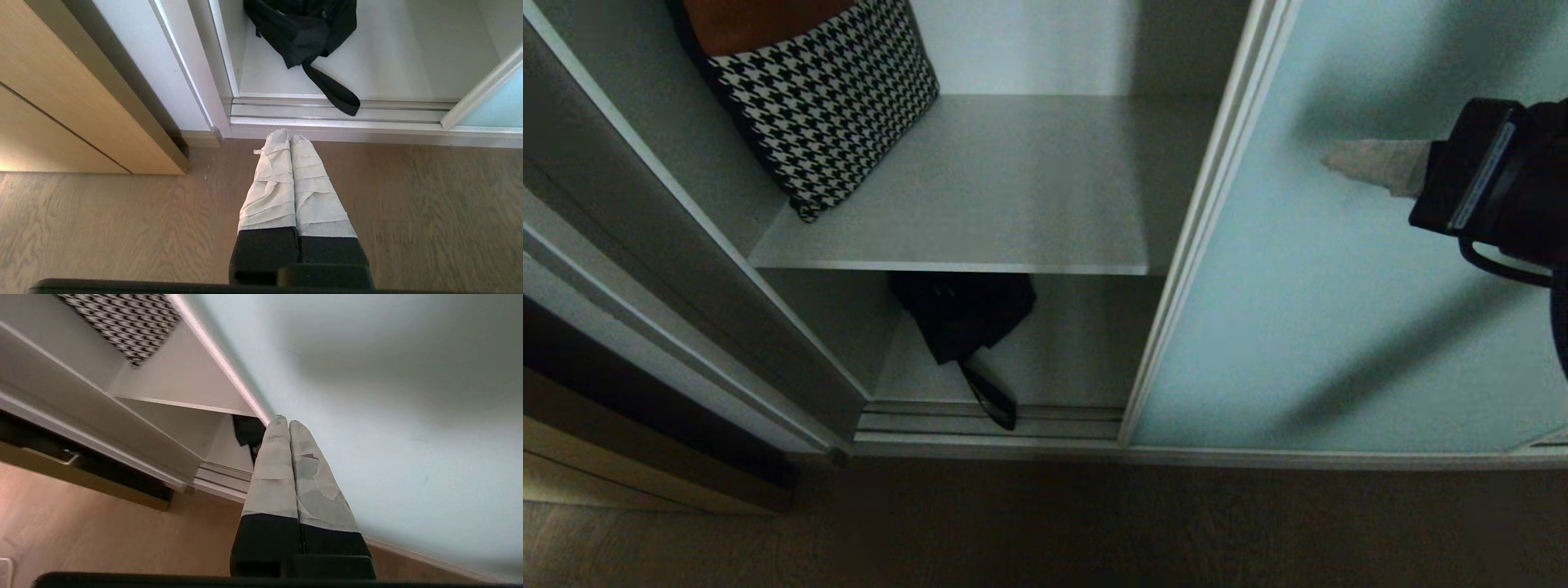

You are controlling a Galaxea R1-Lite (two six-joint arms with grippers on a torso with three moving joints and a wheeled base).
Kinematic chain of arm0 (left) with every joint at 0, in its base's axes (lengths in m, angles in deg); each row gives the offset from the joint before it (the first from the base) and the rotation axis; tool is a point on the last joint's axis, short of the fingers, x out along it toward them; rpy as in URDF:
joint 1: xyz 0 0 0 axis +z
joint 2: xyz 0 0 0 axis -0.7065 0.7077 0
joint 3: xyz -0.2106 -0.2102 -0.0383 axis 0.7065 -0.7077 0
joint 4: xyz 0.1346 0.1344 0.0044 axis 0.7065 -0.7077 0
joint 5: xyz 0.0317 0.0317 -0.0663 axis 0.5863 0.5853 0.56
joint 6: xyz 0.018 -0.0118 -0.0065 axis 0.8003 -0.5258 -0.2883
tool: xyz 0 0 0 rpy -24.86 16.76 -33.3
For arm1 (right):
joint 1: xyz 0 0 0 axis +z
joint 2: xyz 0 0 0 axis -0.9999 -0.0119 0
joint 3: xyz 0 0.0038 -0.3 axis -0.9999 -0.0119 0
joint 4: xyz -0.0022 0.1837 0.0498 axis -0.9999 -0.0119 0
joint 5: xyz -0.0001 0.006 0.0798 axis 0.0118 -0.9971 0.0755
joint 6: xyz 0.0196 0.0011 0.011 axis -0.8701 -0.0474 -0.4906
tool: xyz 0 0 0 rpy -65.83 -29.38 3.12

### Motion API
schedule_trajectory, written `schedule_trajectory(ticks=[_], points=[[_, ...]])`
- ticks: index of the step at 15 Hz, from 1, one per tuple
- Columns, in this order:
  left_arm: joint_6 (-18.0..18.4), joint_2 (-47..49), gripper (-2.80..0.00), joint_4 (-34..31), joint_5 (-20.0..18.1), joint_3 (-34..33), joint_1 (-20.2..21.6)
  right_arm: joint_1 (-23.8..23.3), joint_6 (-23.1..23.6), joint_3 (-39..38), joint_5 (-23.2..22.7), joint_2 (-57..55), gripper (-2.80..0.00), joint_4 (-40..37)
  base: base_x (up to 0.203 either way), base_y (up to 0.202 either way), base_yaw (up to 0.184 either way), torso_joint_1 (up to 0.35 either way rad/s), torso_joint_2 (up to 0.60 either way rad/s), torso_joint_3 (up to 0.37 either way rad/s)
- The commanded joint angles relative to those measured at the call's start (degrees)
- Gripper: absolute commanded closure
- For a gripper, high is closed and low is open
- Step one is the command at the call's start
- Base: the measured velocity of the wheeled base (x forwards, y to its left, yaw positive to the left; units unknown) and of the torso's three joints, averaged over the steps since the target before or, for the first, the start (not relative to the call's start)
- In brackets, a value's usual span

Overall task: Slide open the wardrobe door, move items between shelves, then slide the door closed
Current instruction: Close the door

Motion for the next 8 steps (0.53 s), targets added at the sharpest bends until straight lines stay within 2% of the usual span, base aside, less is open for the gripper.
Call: schedule_trajectory(ticks=[1,8], points=[[0.0,0.1,0.00,0.0,0.0,0.0,0.0,-0.6,-0.1,0.3,-0.4,-2.3,0.00,0.3,0.000,0.000,0.000,0.000,0.00,0.000],[0.0,0.1,0.00,0.0,0.0,0.0,0.0,-0.2,-0.4,1.6,-3.2,-6.8,0.00,2.6,0.000,0.000,0.000,0.000,0.00,0.000]])
